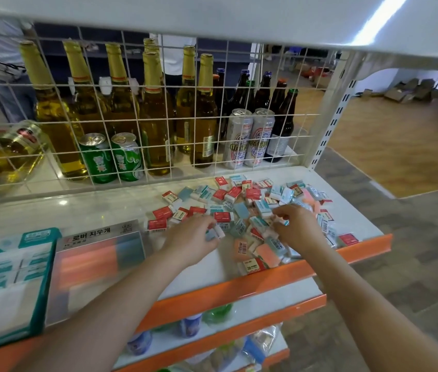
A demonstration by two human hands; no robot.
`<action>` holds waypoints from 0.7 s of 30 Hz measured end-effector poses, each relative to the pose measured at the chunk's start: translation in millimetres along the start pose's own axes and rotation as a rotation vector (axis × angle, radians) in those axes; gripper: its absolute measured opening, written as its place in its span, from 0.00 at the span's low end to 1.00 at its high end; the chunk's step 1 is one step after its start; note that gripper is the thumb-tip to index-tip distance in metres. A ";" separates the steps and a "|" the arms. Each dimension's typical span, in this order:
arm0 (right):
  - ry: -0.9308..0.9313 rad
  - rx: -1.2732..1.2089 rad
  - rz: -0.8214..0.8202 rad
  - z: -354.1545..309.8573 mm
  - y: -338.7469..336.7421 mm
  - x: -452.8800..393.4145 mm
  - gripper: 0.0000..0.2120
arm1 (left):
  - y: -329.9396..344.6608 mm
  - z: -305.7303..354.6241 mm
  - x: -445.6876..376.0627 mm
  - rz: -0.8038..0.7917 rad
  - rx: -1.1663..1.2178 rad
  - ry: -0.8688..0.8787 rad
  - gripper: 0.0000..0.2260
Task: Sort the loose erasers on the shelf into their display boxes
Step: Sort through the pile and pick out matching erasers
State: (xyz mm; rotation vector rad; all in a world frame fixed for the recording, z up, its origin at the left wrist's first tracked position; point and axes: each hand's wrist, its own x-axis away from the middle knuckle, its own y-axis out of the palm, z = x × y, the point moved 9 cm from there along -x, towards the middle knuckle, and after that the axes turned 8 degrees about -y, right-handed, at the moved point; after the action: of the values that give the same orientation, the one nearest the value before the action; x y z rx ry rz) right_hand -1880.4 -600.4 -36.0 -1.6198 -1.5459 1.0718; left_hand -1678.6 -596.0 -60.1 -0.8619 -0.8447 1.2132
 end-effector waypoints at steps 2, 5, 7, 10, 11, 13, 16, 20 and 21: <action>-0.030 0.039 -0.044 -4.0 4.1 -2.0 0.16 | -4.2 1.7 -4.2 0.029 0.068 -0.010 0.10; -0.111 0.101 -0.065 -17.8 8.4 -3.7 0.16 | -8.7 -1.6 -9.0 0.074 0.168 -0.061 0.06; -0.150 0.123 -0.038 -26.5 7.0 -7.5 0.16 | -9.6 -4.2 -11.8 0.096 0.205 -0.089 0.10; -0.128 0.180 -0.044 -27.5 7.2 -21.4 0.15 | -10.8 -7.8 -14.2 0.121 0.274 -0.115 0.12; -0.111 0.209 -0.062 -25.8 8.3 -27.3 0.15 | -11.6 -8.8 -14.2 0.132 0.297 -0.119 0.12; -0.071 0.256 -0.100 -21.8 11.0 -38.5 0.14 | -13.7 -10.8 -14.3 0.162 0.330 -0.118 0.12; -0.009 0.277 -0.139 -15.2 14.5 -50.3 0.13 | -13.9 -15.0 -16.4 0.186 0.371 -0.130 0.13; 0.036 0.271 -0.185 -9.4 21.5 -56.3 0.14 | -12.4 -25.1 -22.0 0.214 0.468 -0.198 0.14; 0.042 0.251 -0.189 -9.1 22.7 -56.6 0.14 | -12.4 -27.1 -23.3 0.217 0.509 -0.210 0.14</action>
State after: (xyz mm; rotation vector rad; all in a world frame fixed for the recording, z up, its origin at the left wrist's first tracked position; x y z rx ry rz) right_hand -1860.3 -658.1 -44.9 -1.2925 -1.4410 1.0737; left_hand -1652.5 -623.3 -62.7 -0.4214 -0.5720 1.6392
